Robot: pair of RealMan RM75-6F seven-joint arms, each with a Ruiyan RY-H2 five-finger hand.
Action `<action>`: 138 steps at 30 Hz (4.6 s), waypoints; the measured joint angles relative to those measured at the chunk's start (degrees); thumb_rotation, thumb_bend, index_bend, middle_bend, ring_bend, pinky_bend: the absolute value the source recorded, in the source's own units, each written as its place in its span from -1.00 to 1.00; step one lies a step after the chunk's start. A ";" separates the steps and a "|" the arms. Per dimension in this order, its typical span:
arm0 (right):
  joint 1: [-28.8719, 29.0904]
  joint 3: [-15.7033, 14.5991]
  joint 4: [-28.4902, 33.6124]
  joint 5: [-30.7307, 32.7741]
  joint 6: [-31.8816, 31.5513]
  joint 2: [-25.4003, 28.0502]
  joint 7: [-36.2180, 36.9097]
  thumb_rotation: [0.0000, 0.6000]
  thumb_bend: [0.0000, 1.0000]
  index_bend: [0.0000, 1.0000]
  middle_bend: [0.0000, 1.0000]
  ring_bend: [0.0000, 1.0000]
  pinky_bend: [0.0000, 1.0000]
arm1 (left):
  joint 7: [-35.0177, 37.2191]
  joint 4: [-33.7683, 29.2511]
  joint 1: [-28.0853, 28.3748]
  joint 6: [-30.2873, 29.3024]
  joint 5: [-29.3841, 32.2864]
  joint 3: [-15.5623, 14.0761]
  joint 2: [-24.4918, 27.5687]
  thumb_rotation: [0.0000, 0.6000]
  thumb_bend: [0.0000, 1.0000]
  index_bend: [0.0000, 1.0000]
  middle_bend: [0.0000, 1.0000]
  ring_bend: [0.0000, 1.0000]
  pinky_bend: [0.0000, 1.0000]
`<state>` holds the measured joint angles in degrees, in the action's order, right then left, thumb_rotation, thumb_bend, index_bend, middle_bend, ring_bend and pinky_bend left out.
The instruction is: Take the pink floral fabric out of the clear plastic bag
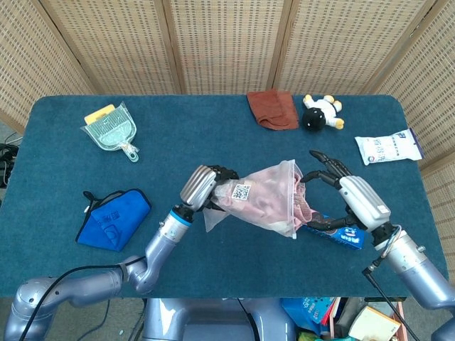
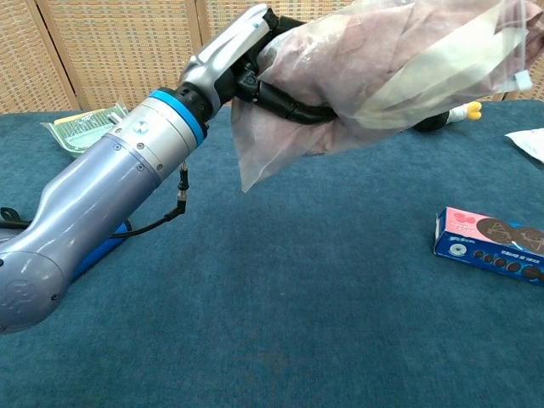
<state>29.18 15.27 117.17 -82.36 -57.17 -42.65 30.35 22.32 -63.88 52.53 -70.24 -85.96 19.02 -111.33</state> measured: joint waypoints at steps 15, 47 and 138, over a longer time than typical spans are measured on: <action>4.85 1.22 2.55 7.62 5.04 -2.59 -6.11 1.00 -1.00 -0.40 -1.00 -1.00 -1.00 | 0.93 2.08 1.11 -0.68 1.48 0.72 -2.74 1.00 -0.73 0.29 0.35 0.28 0.22; 9.16 1.74 4.84 17.18 1.88 -10.70 -20.57 1.00 0.49 0.36 -1.00 -1.00 -1.00 | -0.53 -1.21 1.08 -1.42 3.47 1.11 -3.32 1.00 -0.73 0.29 0.19 0.20 0.22; 9.32 -12.76 -19.71 -8.06 10.00 -19.15 19.83 1.00 0.52 0.39 -1.00 -1.00 -1.00 | -1.29 20.86 2.92 17.25 -3.02 -13.69 -6.06 1.00 -0.22 -0.18 -1.00 -1.00 -1.00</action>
<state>38.50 2.52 97.46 -90.42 -47.17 -61.79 50.18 21.02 -43.02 55.45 -52.99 -88.97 5.32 -117.38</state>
